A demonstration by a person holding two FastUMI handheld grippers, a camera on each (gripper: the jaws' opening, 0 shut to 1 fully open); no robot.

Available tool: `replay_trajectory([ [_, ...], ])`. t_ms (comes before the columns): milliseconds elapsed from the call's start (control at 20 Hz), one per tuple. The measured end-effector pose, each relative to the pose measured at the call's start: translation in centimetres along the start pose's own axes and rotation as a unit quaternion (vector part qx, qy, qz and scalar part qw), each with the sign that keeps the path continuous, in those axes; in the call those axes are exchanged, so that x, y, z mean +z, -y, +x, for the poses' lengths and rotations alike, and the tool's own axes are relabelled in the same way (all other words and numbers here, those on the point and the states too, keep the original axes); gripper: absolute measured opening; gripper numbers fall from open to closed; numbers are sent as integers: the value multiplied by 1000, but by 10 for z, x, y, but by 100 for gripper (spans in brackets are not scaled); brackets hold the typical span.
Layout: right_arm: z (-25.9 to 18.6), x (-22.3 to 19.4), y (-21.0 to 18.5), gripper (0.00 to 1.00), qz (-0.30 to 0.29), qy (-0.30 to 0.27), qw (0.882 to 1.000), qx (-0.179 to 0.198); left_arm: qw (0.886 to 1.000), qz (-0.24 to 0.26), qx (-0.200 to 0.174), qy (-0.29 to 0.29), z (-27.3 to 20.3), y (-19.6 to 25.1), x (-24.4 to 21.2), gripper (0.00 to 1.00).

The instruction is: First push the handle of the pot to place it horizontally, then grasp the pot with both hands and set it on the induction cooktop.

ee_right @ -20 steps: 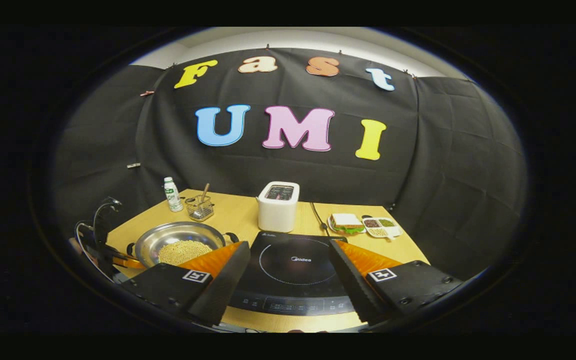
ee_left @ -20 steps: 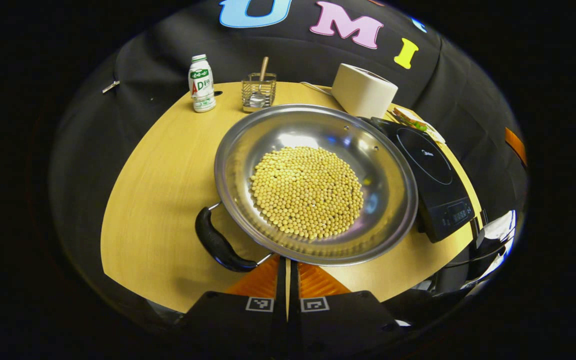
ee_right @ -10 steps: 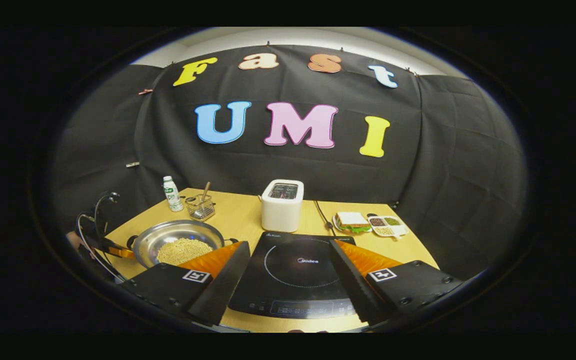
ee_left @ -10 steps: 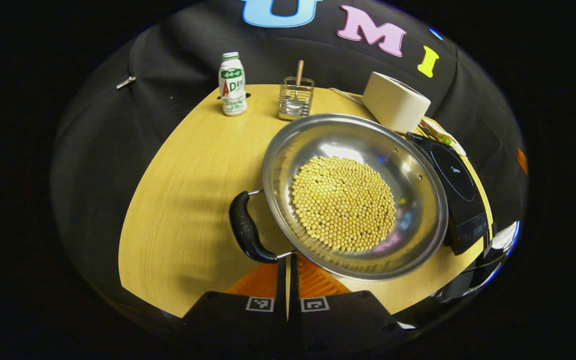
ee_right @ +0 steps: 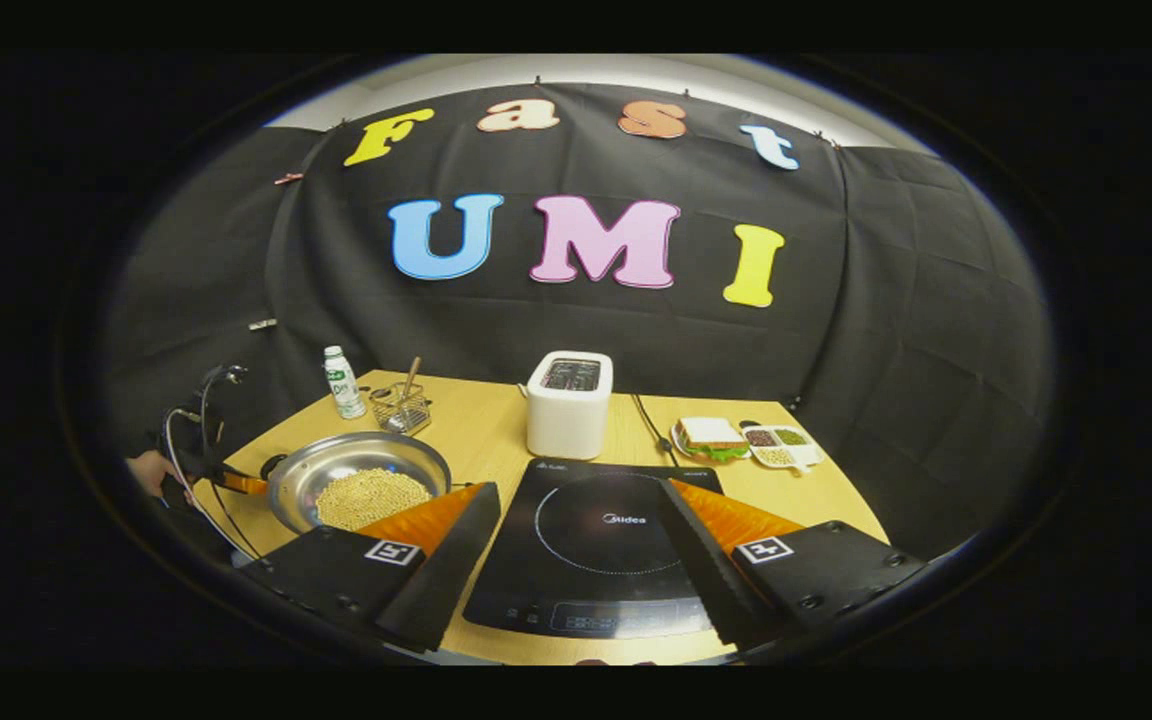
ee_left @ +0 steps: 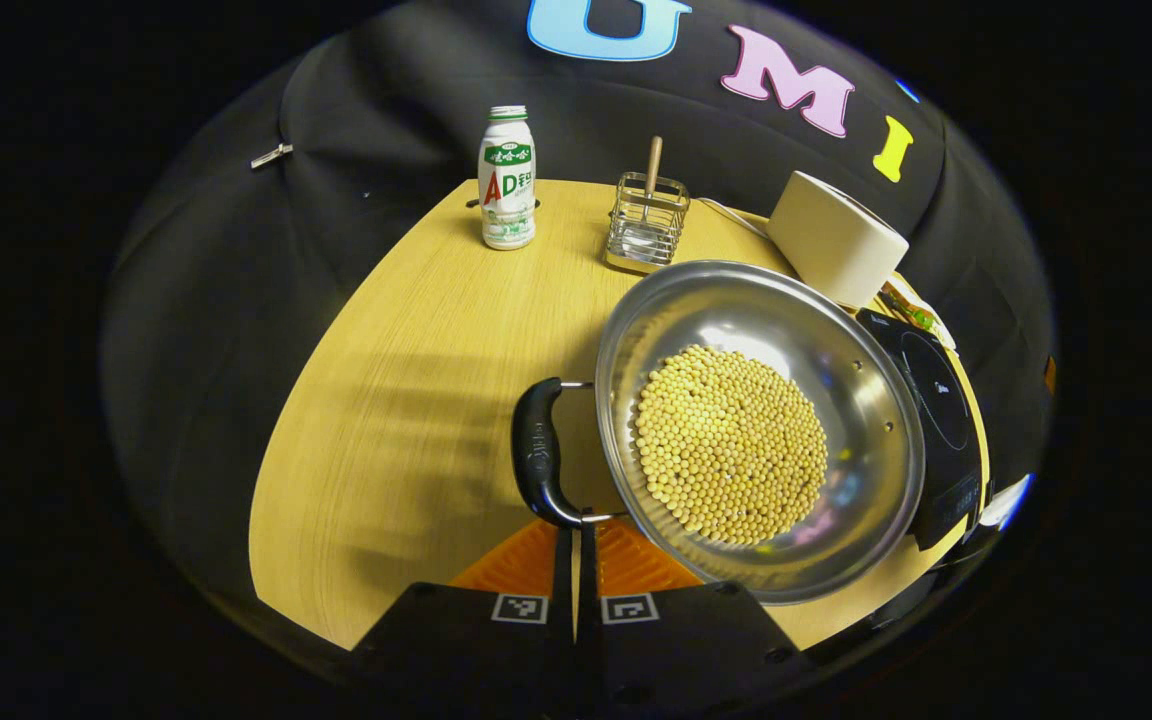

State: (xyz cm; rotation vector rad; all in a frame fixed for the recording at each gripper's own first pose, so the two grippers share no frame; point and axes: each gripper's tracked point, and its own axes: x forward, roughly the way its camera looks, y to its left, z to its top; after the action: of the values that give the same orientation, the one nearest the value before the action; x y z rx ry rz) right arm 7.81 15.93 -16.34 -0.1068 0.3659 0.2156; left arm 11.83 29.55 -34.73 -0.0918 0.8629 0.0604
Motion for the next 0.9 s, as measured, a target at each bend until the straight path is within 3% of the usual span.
replay_trajectory([
  [300,8,-10,-10,98,10,-14,1000,4,1000,-16,1,11,11,-12,17,5],
  [650,26,-33,-39,99,40,-59,997,31,998,-20,37,56,-29,-30,25,3],
  [700,31,-36,-45,99,44,-64,996,36,997,-20,43,69,-37,-33,31,9],
  [900,50,-51,-75,94,59,-110,989,80,992,-18,53,110,-52,-44,54,80],
])
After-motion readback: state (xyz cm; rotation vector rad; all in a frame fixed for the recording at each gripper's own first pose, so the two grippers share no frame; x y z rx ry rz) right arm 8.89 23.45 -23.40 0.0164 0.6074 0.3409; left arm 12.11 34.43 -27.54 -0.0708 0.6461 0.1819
